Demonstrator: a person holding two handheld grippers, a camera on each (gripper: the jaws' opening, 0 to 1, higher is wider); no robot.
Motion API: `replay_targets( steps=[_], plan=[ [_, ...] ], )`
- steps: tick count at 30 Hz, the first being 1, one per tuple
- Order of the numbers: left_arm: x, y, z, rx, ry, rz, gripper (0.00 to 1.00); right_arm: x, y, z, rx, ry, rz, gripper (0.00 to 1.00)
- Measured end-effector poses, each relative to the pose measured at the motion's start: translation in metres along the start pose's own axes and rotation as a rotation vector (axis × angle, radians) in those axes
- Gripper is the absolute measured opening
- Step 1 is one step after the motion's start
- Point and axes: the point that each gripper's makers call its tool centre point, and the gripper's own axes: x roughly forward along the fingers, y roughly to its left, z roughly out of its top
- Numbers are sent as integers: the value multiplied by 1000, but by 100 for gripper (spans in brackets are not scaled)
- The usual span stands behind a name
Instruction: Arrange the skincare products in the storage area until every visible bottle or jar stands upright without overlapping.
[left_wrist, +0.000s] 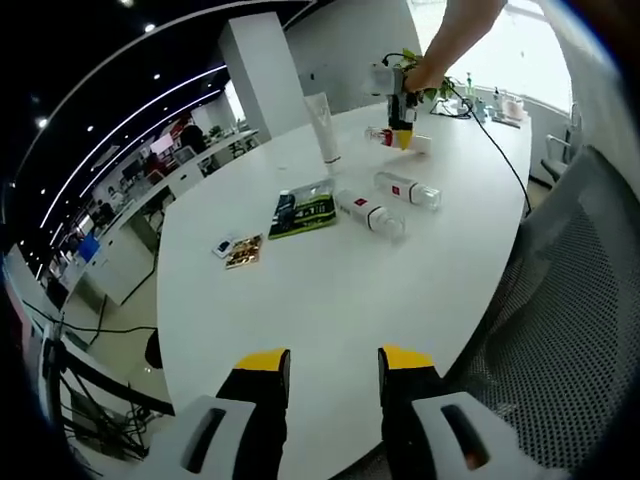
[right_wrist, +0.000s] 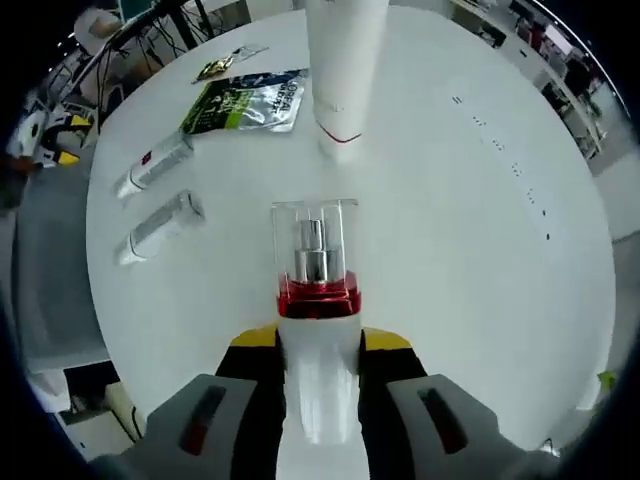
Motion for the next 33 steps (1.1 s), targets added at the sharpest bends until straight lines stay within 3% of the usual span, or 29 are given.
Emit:
replay_targets(
  steps=[13,21,23,26,30,33],
  plan=[
    [-4,-1,10,-3,-49,-3,37,-26,60,12,62,-162,-74,24],
    [-20,2,42,-44,-200,-14,37,-47,74,32,87,-228,-101,24],
    [-23,7,44,-55,-210,2,38,-52,77,38,90,-236,-110,24],
    [-31,19,50,-102,-225,38,38,-58,80,48,69,-244,-121,24],
    [-54,35,75,-263,-340,73,38,-65,76,66,80,-288,-130,24],
    [-66,43,86,-293,-381,97,38,-69,71,75,77,-322,-135,24]
  ],
)
